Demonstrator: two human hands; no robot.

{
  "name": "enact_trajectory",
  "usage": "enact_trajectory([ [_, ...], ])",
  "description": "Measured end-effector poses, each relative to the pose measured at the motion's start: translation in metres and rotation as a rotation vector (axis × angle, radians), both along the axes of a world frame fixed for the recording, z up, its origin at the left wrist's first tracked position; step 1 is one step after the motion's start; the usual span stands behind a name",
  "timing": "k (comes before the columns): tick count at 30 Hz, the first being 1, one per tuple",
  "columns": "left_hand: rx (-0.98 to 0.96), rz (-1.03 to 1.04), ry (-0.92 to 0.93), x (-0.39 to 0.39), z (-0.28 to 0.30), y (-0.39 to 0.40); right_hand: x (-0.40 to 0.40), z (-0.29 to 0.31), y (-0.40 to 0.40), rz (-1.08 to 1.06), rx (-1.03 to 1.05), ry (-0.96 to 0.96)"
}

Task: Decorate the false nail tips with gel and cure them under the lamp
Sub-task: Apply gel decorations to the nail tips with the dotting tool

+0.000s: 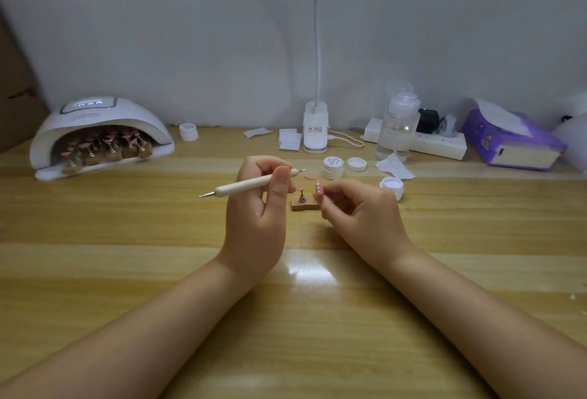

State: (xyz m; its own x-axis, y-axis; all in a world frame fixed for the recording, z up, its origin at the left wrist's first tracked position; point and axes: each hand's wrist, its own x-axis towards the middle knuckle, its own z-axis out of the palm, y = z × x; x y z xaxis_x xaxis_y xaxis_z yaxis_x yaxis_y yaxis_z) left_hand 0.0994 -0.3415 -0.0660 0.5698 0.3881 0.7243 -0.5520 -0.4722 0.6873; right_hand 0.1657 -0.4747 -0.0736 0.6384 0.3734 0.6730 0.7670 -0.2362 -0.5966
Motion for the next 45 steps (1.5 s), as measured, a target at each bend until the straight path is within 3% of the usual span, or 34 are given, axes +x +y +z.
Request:
enact_trajectory([
  [8, -0.012, 0.003, 0.033, 0.001, -0.003, 0.002, 0.008, 0.003, -0.007, -0.055, 0.117, 0.004],
  [12, -0.013, -0.005, 0.049, 0.002, -0.004, 0.002, 0.010, 0.001, -0.009, -0.186, 0.018, -0.039],
  [16, -0.015, -0.009, 0.055, 0.002, -0.005, 0.002, 0.013, -0.001, -0.006, -0.285, -0.105, 0.037],
  [25, 0.002, -0.008, 0.064, 0.002, -0.005, 0.001, 0.017, -0.004, -0.005, -0.309, -0.274, 0.138],
  [45, -0.002, -0.012, 0.082, 0.002, -0.006, 0.001, 0.014, 0.000, -0.007, -0.435, -0.390, 0.119],
])
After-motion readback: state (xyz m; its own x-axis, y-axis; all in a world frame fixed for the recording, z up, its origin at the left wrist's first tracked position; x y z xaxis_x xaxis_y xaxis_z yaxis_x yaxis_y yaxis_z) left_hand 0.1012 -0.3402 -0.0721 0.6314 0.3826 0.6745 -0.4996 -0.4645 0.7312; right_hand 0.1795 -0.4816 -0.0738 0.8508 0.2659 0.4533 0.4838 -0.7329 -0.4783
